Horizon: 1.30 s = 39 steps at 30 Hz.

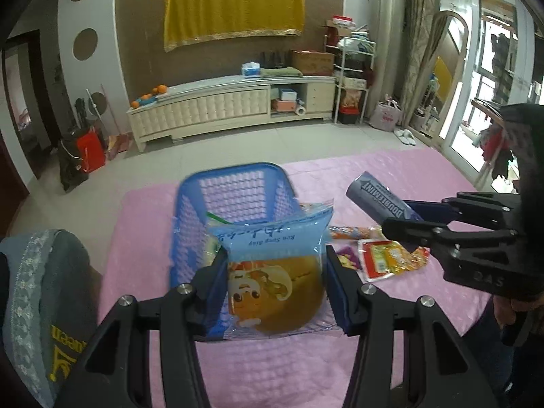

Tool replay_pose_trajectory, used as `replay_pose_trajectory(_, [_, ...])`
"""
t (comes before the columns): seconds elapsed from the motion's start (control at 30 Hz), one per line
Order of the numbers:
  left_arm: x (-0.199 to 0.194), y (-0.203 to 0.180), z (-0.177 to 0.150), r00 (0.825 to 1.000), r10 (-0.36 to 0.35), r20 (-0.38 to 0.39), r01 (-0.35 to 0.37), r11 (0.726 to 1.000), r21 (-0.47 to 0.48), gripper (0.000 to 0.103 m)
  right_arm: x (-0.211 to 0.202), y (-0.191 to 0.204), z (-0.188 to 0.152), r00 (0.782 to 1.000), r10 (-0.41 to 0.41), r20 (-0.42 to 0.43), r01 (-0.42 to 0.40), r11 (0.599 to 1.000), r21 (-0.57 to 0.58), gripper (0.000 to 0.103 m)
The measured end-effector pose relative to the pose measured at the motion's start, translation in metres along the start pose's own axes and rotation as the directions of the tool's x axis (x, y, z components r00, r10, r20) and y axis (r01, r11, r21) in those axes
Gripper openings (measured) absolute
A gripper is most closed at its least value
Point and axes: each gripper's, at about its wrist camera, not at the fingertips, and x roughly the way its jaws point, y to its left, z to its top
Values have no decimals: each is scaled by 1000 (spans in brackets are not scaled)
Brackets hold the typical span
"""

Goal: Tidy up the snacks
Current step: 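Carry the cake pack and Doublemint pack into the basket and release both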

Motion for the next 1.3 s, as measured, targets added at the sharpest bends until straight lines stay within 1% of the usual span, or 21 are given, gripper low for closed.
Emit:
replay_pose_trajectory(0.1, [6,20,9,1000,5,-9,-5,1000,-22,49,8,15,15,1000,12,27,-12,1000,-18,35])
replay_pose_trajectory(0.2, [15,43,14,1000,6,-20,-7,998,-61,49,21,27,27,999,30,27,-29,999,-30,35])
replay_pose_trajectory(0.33, [26,59,13,1000,7,-21,-9,996,-84,49,37,34,36,999,30,12,-29,999,-42,35])
replay_pose_trajectory(0.4, [34,68,11,999,-8,-42,4,994,-105,49,50,34,40,1000,16,-6,-16,999,-52,35])
replay_pose_trajectory(0.47, [44,74,11,998,-12,-59,6,995,-103,49,64,34,44,1000,5,-26,-7,998,-58,35])
replay_pose_trajectory(0.6, [63,76,12,996,19,-88,-23,998,-53,49,87,29,47,998,-6,-69,3,999,-45,35])
replay_pose_trajectory(0.83, [90,81,13,991,12,-130,-15,1000,-18,49,111,20,46,993,-18,-119,14,999,-32,35])
replay_pose_trajectory(1.0, [107,80,15,988,2,-156,-3,1000,-7,49,122,14,51,990,-34,-139,29,999,-38,35])
replay_pose_trajectory(1.07, [113,80,16,986,19,-164,-19,1000,4,49,126,16,53,988,-40,-150,33,998,-49,35])
replay_pose_trajectory(1.17, [118,82,16,984,10,-176,-10,1000,3,49,132,19,59,986,-41,-164,30,997,-70,35])
replay_pose_trajectory(1.3, [120,82,16,982,8,-187,-10,1000,-10,50,135,22,61,982,-71,-178,56,995,-87,35])
